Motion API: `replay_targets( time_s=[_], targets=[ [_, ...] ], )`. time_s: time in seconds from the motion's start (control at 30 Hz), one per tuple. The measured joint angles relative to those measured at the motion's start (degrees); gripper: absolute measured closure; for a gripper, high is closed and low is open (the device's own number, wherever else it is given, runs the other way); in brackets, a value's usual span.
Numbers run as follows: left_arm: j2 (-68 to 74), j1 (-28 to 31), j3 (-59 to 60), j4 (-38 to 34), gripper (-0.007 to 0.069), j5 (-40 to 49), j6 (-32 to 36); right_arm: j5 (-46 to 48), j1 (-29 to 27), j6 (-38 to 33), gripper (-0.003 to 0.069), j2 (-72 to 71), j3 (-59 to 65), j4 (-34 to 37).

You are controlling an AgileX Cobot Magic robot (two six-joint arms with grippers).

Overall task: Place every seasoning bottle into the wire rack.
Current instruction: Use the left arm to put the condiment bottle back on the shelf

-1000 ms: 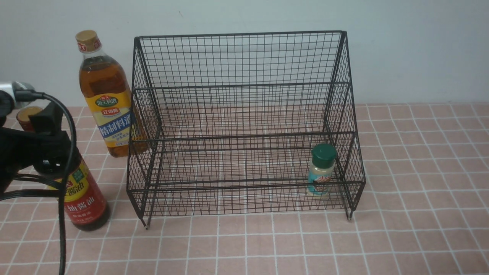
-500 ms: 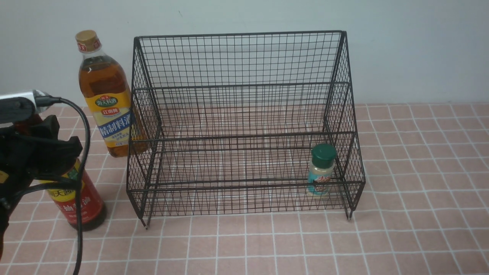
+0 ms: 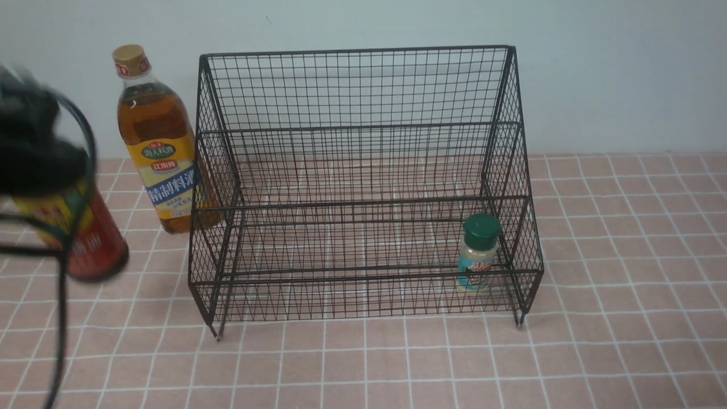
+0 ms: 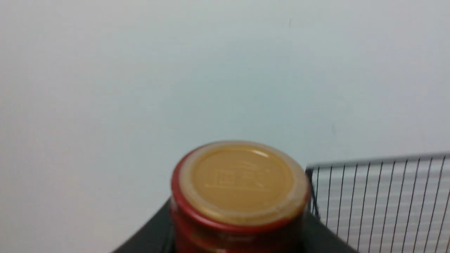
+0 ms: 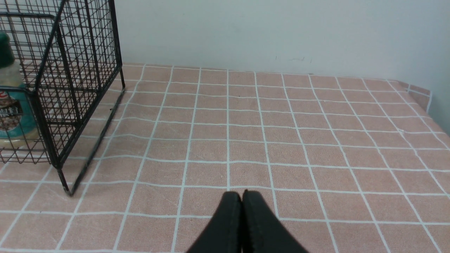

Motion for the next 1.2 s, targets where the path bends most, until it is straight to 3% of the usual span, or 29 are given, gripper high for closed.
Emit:
replay_targets(
  time_s=[0.2, 0.63, 1.2],
  targets=[
    [-1.64, -3.98, -12.15, 0.92, 0.0368, 5.41, -0.95, 0.00, 0.00, 0.00, 0.0671, 0.00, 0.00, 0.00],
    [15.59, -24.83, -22.56, 1.05, 0.0368, 0.70, -2.55, 0.00, 0.00, 0.00, 0.0671, 0.00, 0.00, 0.00],
    [36.06, -26.36, -31.83, 0.86, 0.0368, 0.79, -2.78, 0.00, 0.00, 0.00, 0.0671, 0.00, 0.00, 0.00]
  ],
)
